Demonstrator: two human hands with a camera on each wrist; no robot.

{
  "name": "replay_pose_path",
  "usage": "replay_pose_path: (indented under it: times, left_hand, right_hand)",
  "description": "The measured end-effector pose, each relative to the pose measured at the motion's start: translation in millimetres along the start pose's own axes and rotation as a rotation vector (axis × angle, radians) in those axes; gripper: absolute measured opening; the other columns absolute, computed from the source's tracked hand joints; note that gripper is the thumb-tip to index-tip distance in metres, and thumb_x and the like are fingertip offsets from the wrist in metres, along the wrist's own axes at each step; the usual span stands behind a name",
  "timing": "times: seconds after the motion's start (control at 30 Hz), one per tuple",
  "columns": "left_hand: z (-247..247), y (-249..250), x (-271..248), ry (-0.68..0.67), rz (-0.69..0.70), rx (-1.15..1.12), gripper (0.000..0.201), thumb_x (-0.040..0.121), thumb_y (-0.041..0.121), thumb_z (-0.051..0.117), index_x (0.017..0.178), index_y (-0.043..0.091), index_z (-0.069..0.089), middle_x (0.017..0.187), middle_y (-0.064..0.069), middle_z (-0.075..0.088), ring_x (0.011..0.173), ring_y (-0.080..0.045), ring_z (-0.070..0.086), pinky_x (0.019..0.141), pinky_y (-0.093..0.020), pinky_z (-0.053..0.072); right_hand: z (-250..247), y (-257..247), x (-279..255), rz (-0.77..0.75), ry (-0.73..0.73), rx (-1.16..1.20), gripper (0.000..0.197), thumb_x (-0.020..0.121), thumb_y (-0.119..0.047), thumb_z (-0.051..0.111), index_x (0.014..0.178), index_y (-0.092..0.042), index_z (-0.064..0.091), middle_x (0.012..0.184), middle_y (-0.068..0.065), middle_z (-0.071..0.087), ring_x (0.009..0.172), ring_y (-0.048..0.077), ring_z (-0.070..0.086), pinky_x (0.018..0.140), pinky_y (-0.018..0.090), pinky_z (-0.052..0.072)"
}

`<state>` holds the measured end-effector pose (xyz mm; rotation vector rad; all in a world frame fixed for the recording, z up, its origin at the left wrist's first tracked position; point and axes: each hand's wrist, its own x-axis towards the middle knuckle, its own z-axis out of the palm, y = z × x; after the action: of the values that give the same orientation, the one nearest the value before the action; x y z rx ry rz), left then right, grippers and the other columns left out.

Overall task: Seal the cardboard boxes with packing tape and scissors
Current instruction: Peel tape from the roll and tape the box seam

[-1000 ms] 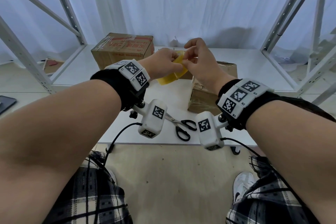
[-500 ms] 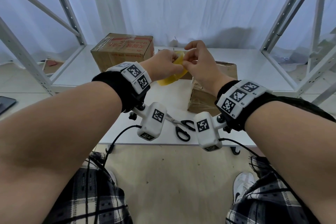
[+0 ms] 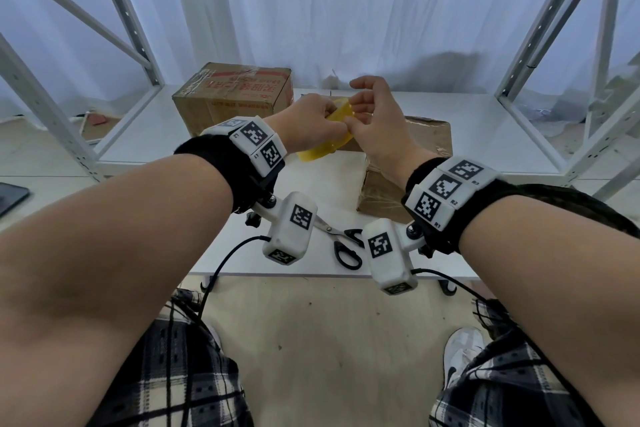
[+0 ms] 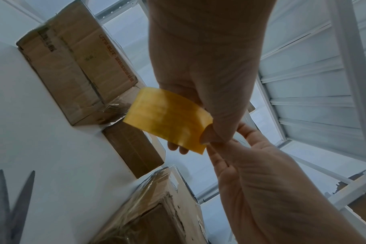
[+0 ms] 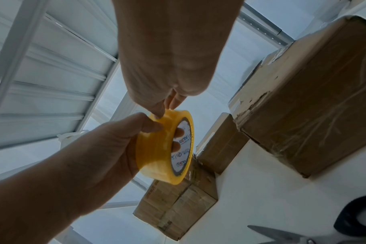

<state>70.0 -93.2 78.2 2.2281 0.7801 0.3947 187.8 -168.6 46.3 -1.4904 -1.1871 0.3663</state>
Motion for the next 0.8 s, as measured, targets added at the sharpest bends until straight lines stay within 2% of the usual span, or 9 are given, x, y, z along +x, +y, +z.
replay_pose_path:
  times: [0.1,0.17,0.23,0.33,0.43,0.53,0.67,0.8]
  left_hand:
    - [0.3,-0.4,-0.6,0.0,-0.007,0.015,0.029,0.084,0.014,0.059,0.105,-0.006,0.064,0.094,-0.019,0.069,0.077,-0.022,0.063,0.075,-0.04,0.056]
    - [-0.3,-0.6,-0.5,-0.001,-0.009,0.02,0.03,0.084,0.015,0.059,0.105,-0.006,0.063,0.088,-0.017,0.066,0.074,-0.021,0.058,0.069,-0.037,0.051]
    - [-1.1,0.1,-0.2,0.009,-0.012,0.015,0.029,0.085,0.015,0.059,0.105,-0.004,0.063,0.088,-0.014,0.064,0.073,-0.019,0.056,0.067,-0.032,0.047]
    - [-0.9,0.6,-0.5,0.01,-0.012,0.026,0.029,0.085,0.015,0.059,0.106,-0.004,0.063,0.089,-0.016,0.063,0.074,-0.02,0.055,0.067,-0.031,0.046]
    - [0.3,0.7,-0.4,0.021,-0.017,0.051,0.028,0.085,0.015,0.058,0.104,-0.005,0.063,0.084,-0.014,0.06,0.072,-0.02,0.053,0.066,-0.031,0.044]
    - [0.2,0.7,0.8,0.036,-0.017,0.072,0.027,0.085,0.017,0.058,0.101,-0.004,0.064,0.082,-0.012,0.06,0.07,-0.019,0.053,0.065,-0.03,0.043]
    - [-0.2,0.4,0.3,0.025,-0.019,0.096,0.03,0.085,0.017,0.059,0.103,-0.006,0.063,0.081,-0.012,0.057,0.071,-0.019,0.051,0.065,-0.031,0.042]
    - [-2.9,0.2,-1.9,0.002,-0.011,0.121,0.031,0.085,0.018,0.059,0.104,-0.007,0.061,0.081,-0.011,0.057,0.07,-0.019,0.05,0.065,-0.03,0.041]
  right_hand:
    - [-0.2,0.4,-0.2,-0.01,-0.009,-0.008,0.041,0.086,0.005,0.059,0.112,-0.022,0.044,0.093,0.001,0.051,0.082,0.012,0.051,0.07,0.013,0.048]
    - [0.2,-1.4,0.0,-0.012,-0.017,-0.009,0.04,0.086,0.004,0.058,0.113,-0.023,0.044,0.093,0.002,0.051,0.081,0.012,0.051,0.066,0.014,0.048]
    - [-0.2,-2.2,1.1,0.003,-0.015,0.002,0.044,0.088,0.001,0.058,0.121,-0.022,0.043,0.104,0.004,0.049,0.088,0.014,0.052,0.07,0.015,0.05]
    - [-0.3,-1.7,2.0,0.046,-0.024,0.01,0.05,0.089,-0.002,0.06,0.131,-0.019,0.04,0.115,0.005,0.053,0.104,0.016,0.055,0.087,0.022,0.051]
    - [3.8,0.0,1.0,0.05,0.027,0.008,0.045,0.087,-0.002,0.062,0.123,-0.021,0.043,0.114,0.007,0.058,0.105,0.019,0.058,0.09,0.027,0.051]
    - [8.5,0.5,0.6,0.042,0.09,0.008,0.04,0.085,-0.002,0.063,0.11,-0.025,0.043,0.108,0.007,0.06,0.1,0.02,0.06,0.087,0.028,0.053]
    - [6.7,0.6,1.3,0.024,0.092,0.002,0.037,0.083,0.0,0.066,0.103,-0.021,0.043,0.099,0.005,0.056,0.092,0.021,0.058,0.081,0.023,0.052]
    - [0.1,-1.0,2.0,0.027,0.043,-0.009,0.034,0.081,-0.001,0.07,0.1,-0.016,0.046,0.093,0.001,0.053,0.085,0.013,0.052,0.076,0.018,0.049]
